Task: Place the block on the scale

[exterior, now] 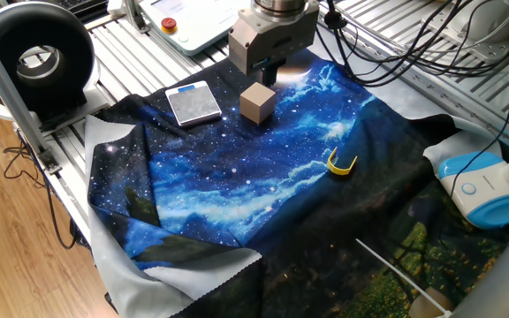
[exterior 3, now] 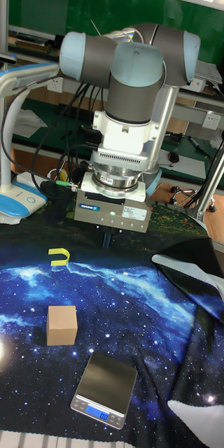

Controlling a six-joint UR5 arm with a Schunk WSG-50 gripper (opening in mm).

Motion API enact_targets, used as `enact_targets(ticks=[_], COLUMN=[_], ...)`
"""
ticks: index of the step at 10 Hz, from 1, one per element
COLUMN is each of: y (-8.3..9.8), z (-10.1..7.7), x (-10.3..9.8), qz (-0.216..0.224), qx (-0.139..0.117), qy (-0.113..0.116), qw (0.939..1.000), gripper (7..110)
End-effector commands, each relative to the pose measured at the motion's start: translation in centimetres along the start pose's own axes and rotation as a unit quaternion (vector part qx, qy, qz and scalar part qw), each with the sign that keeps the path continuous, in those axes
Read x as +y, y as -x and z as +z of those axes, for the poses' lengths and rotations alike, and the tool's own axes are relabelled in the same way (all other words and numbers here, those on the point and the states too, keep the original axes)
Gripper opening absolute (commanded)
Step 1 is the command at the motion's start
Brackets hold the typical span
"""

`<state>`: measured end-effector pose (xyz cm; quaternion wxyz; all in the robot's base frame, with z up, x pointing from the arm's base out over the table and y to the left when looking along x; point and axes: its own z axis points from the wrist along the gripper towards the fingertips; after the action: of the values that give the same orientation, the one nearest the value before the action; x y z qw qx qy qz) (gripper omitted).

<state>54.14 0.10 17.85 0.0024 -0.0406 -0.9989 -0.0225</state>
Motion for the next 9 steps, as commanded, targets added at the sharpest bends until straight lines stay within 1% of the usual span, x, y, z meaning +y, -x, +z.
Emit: enact_targets(ticks=[1, 4, 6, 9], y=[0.1, 1.1, 1.3, 1.3], z=[-0.1, -0.2, -0.2, -0.2], x=[-0.5, -0.3, -0.1, -0.6], qz=[0.006, 0.0, -0.007, 0.008], qx=[-0.002, -0.021, -0.025, -0.027], qy=[-0.01, -0.005, -0.002, -0.011], qw=[0.9999, 0.9998, 0.9997, 0.9996], gripper=[7, 7, 7, 7])
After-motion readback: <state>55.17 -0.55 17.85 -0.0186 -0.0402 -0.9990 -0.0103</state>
